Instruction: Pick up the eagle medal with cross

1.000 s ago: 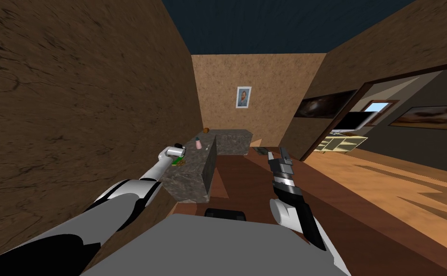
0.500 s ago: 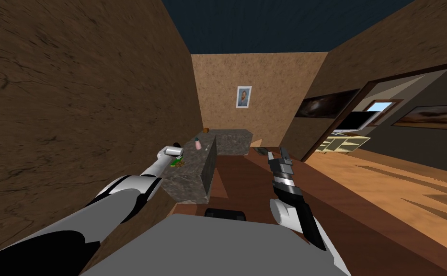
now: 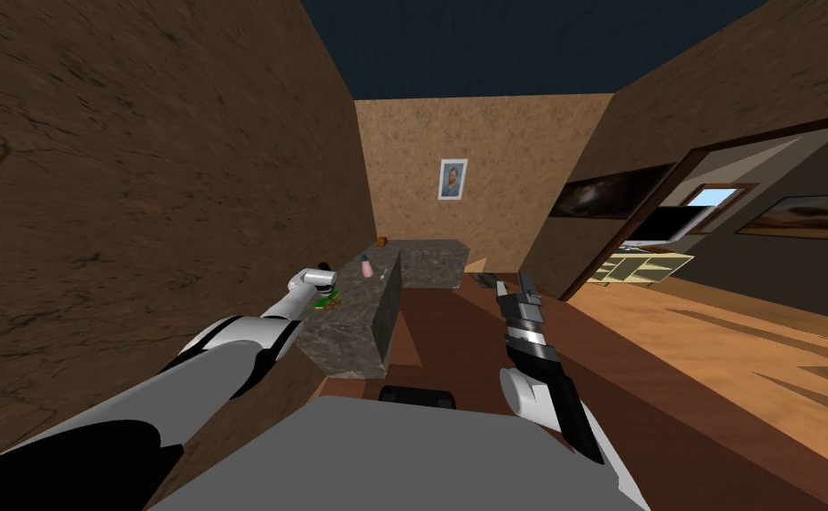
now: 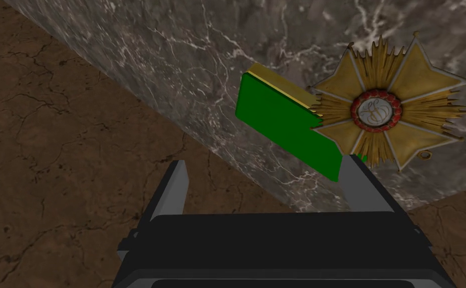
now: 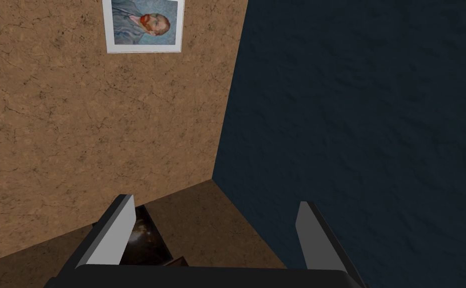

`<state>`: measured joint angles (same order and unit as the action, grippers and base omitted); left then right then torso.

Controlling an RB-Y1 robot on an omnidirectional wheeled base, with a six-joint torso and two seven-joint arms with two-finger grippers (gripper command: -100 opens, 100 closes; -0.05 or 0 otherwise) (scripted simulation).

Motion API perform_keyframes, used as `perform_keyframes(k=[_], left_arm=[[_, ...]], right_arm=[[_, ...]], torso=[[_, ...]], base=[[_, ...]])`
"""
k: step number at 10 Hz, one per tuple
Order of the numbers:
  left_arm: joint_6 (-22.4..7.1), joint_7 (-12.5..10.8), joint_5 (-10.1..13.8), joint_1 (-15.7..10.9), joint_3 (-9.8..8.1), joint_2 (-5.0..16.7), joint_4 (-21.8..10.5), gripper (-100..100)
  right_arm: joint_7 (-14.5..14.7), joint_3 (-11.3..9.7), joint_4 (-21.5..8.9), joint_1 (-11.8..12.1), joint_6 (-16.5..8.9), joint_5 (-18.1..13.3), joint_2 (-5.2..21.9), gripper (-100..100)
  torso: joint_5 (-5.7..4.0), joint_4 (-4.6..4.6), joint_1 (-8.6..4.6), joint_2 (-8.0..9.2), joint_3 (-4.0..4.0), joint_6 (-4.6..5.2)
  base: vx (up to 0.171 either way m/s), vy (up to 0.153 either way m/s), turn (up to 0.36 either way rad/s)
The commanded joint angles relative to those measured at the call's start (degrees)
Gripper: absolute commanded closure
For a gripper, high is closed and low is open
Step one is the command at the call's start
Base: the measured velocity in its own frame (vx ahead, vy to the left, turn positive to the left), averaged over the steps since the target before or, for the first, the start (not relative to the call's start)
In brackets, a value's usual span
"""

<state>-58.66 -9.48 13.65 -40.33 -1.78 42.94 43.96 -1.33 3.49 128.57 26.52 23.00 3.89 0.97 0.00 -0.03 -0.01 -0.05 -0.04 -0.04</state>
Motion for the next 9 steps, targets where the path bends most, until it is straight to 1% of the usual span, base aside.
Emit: perform_keyframes(k=[1,2,3,4,5,6,7,8,9], left_arm=[[-2.86,0.16,0.81,-1.5,-0.01,1.09,-2.86,-100],[-3.08,0.16,0.81,-1.5,-0.01,1.09,-4.12,-100],[-5.33,0.22,1.31,-3.01,0.12,1.79,-6.24,-100],[-5.36,0.22,1.31,-3.01,0.12,1.79,-7.49,-100],[-7.44,0.27,1.79,-4.3,0.22,2.4,-10.27,-100],[-7.44,0.27,1.79,-4.3,0.22,2.4,-10.63,-100],[-9.3,0.32,2.26,-5.36,0.32,2.93,-13.06,-100],[-9.3,0.32,2.26,-5.36,0.32,2.93,-13.5,-100],[-10.94,0.36,2.71,-6.2,0.39,3.35,-15.44,-100]], right_arm=[[0.0,0.0,0.0,0.0,0.0,0.0,0.0,0],[0.0,0.0,0.0,0.0,0.0,0.0,0.0,0],[0.0,0.0,0.0,0.0,0.0,0.0,0.0,0],[0.0,0.0,0.0,0.0,0.0,0.0,0.0,0],[0.0,0.0,0.0,0.0,0.0,0.0,0.0,0],[0.0,0.0,0.0,0.0,0.0,0.0,0.0,0],[0.0,0.0,0.0,0.0,0.0,0.0,0.0,0],[0.0,0.0,0.0,0.0,0.0,0.0,0.0,0],[0.0,0.0,0.0,0.0,0.0,0.0,0.0,0]], torso=[[0.0,0.0,0.0,0.0,0.0,0.0],[0.0,0.0,0.0,-0.02,-0.01,-0.02],[0.0,0.0,0.0,-0.02,-0.01,0.0],[-0.01,0.0,0.0,-0.02,-0.01,-0.01],[0.0,-0.01,0.0,-0.02,-0.01,0.01],[0.0,0.0,0.02,-0.02,-0.01,-0.01],[0.02,-0.01,0.04,-0.01,-0.01,0.0],[0.01,0.0,0.04,-0.04,-0.02,-0.01],[0.01,-0.01,0.05,-0.04,-0.02,0.01]], base=[[0.029,-0.012,0.034],[0.027,-0.011,0.019],[0.03,-0.011,0.025],[0.025,-0.01,0.026],[0.027,-0.006,0.035],[0.026,0.0,0.018],[0.035,-0.001,0.023],[0.033,0.004,0.014],[0.042,0.0,0.016]])
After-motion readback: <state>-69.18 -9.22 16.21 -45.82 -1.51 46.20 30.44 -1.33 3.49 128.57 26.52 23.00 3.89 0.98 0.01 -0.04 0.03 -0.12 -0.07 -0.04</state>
